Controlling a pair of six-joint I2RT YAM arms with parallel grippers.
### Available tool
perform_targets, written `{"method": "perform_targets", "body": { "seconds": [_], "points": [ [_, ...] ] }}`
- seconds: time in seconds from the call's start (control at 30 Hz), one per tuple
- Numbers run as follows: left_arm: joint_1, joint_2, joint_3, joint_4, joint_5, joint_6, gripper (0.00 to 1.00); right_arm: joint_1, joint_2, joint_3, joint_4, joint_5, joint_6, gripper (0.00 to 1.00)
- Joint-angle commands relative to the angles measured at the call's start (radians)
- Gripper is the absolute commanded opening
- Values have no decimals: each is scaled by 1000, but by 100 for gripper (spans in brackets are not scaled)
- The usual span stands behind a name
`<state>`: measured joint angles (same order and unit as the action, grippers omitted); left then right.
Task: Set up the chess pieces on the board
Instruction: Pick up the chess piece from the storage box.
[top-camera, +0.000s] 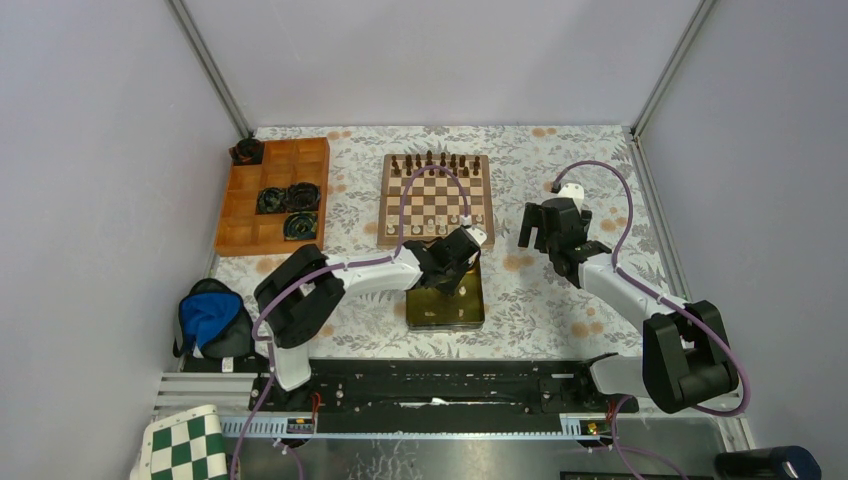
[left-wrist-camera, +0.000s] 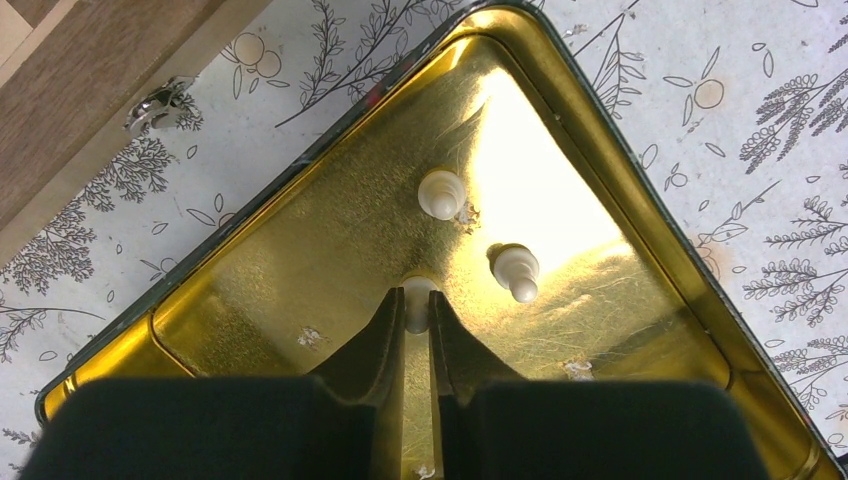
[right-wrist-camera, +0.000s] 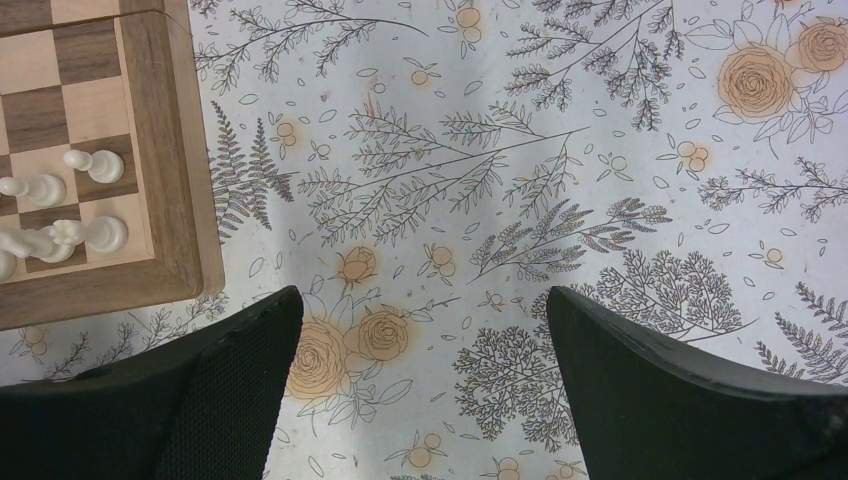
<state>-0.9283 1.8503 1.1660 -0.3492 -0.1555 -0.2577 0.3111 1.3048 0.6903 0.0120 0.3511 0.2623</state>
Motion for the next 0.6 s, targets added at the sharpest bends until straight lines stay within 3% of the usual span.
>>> {"method": "perform_targets", "body": {
  "seconds": [0.0, 0.37, 0.57],
  "points": [
    [7, -1, 21, 41, 4, 9, 13, -6, -19, 5, 34, 34, -4, 100],
    [7, -82, 69, -75, -60, -3, 1, -6, -22, 5, 33, 36, -6, 100],
    [39, -138, 150, -169, -109, -10, 0, -7, -18, 7, 34, 28, -2, 100]
  ]
}}
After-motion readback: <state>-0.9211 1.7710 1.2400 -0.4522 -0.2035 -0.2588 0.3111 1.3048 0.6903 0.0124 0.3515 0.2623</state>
